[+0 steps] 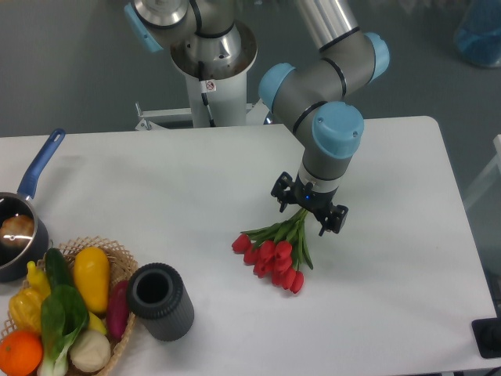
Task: Pick up the flowers from the table
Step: 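Lower the open gripper down onto the tulip stems near the blooms, then close the gripper around the red tulip stems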
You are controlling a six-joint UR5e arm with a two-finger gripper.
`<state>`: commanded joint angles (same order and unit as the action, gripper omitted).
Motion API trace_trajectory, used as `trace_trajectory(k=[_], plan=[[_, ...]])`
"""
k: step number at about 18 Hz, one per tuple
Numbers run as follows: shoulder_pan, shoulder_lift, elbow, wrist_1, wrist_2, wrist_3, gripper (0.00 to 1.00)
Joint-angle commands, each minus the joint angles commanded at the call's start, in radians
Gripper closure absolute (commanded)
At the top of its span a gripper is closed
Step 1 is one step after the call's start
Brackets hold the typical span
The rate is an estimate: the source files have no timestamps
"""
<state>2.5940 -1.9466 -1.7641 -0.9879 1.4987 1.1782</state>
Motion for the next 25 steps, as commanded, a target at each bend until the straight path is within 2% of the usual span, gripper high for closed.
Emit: trace_trajectory(k=[6,25], plan=[[-0.018,-0.032,0.011,0.0,0.002,-0.005,0.0],[-0.031,-0.058,-0.006,-0.006,0.0,0.003,0.0]])
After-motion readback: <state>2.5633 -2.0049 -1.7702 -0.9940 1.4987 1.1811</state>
